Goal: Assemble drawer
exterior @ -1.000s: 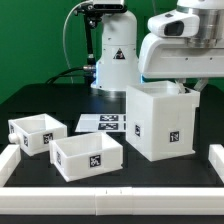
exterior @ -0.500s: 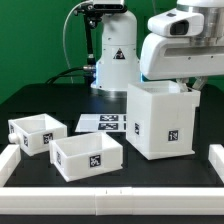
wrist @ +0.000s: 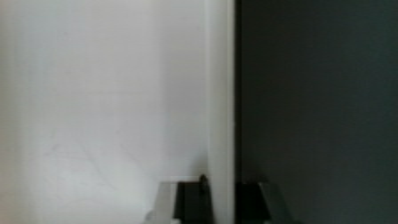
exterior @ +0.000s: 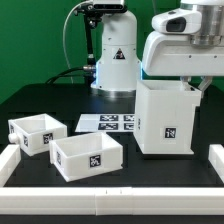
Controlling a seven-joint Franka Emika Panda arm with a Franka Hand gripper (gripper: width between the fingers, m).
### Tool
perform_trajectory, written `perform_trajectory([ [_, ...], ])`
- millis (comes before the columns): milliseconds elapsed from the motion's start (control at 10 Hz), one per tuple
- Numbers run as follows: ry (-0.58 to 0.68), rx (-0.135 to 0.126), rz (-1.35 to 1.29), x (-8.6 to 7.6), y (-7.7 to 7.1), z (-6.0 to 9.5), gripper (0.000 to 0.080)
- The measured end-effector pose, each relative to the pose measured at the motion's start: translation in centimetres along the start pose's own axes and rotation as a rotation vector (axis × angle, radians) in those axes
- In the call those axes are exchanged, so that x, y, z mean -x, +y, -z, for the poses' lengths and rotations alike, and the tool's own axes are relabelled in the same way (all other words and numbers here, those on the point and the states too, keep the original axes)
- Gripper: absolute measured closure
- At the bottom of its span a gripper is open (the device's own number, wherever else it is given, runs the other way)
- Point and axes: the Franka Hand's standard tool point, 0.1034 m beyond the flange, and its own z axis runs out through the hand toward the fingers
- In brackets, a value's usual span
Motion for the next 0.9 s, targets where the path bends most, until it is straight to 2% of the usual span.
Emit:
perform_trajectory([
  [300, 0.002, -0.001, 0.108, -0.5, 1.2, 0.0, 0.0762],
  [400, 0.007, 0.001, 0.179, -0.8, 1.3, 0.1, 0.0762],
  [600, 0.021, 0.003, 0.516, -1.1, 1.2, 0.2, 0.0762],
  [900, 0.017, 0.007, 0.676, -0.5, 1.4, 0.0, 0.0762],
])
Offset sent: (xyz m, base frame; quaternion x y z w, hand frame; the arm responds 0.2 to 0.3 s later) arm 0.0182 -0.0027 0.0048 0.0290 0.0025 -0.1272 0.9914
